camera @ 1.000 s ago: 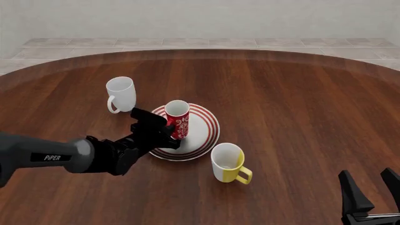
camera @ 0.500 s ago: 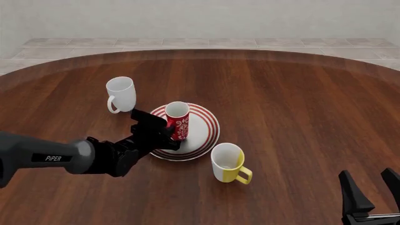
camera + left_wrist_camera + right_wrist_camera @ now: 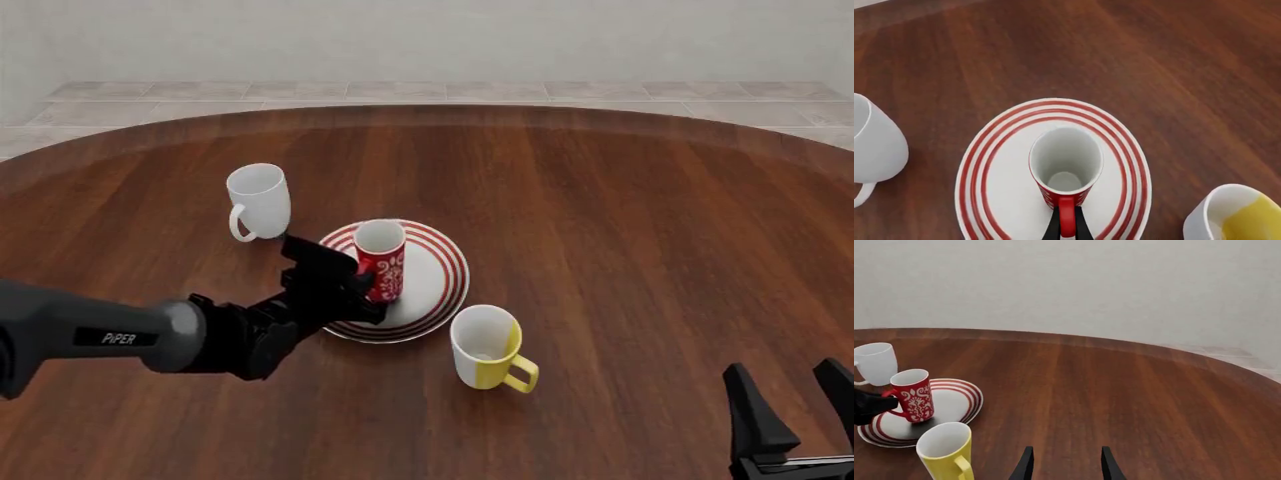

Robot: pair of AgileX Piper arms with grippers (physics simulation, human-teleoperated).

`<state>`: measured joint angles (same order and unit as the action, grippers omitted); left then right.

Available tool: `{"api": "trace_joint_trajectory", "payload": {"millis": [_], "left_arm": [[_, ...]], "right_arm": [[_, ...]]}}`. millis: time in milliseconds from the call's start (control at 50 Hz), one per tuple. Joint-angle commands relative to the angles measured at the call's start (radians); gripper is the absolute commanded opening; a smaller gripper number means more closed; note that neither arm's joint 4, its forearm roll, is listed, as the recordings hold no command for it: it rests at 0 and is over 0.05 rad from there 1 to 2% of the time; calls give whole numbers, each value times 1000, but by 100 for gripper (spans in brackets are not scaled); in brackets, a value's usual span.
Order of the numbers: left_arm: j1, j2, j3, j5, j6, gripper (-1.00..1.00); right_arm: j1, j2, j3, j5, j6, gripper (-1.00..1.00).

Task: Pick up the red mug and put it on the plate

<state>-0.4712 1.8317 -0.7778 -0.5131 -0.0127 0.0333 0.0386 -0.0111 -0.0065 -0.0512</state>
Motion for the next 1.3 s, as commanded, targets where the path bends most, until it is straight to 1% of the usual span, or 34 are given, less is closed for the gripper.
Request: {"api": "trace_joint_trajectory", "payload": {"millis": [20,540,800,840,960,980,1300], "left_arm": [[-1,3,-2,-7,4,-100],[-2,16,3,-21,-1,-100],[-6,27,0,-18,-17,-100],[-9,34,-2,-21,-27,-100],[-12,42,-7,-15,-27,-100],[-9,46,-10,-13,-31,100],[-14,50,-13,-5,-40,100]], "right_arm": [[-1,0,2,-2,0,100],[-3,3,6,-7,-1,100],[-4,9,0,-9,-1,100],[-5,5,3,-8,-1,100],[-4,5,4,-8,-2,100],[-4,5,5,-9,-2,100],[-3,0,8,-7,-4,100]]}}
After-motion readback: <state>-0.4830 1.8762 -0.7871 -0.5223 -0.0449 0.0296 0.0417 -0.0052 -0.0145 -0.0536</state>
